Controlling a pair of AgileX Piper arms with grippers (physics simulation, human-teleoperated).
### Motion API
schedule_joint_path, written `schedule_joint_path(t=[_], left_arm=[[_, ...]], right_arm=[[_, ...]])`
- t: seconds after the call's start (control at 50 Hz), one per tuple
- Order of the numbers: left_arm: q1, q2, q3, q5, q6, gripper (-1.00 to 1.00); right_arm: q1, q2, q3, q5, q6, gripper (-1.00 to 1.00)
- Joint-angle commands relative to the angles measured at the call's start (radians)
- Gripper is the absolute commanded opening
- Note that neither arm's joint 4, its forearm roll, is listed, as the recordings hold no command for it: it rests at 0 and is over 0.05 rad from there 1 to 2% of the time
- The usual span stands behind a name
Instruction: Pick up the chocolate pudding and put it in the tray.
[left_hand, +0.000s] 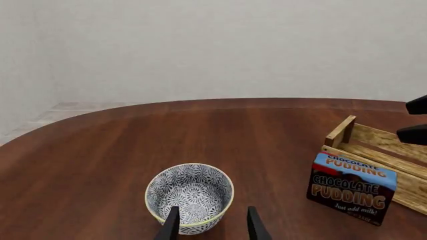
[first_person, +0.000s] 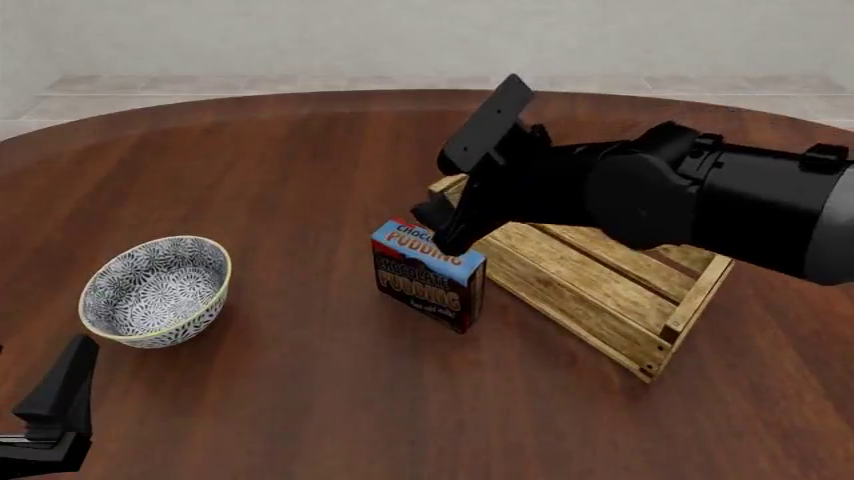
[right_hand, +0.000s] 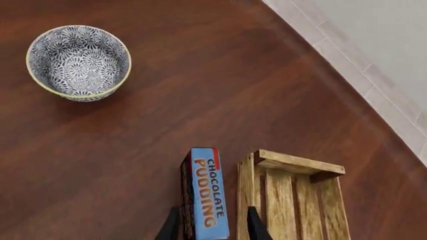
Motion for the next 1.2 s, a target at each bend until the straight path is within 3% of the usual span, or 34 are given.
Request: schedule_joint_path(t=[0.02, 0.46, 1.2], left_arm=[[0.0, 0.0, 0.0, 0.0, 0.0, 1.0], [0.0, 0.0, 0.0, 0.0, 0.0, 1.0], [0.0, 0.0, 0.0, 0.0, 0.0, 1.0]], right_arm=[[0.011, 0.031, -0.001, -0.006, -0.014, 1.0], [-0.029, 0.08, 0.027, -0.046, 0.011, 1.0], [-0.028, 0.119, 0.053, -0.082, 0.038, 1.0]])
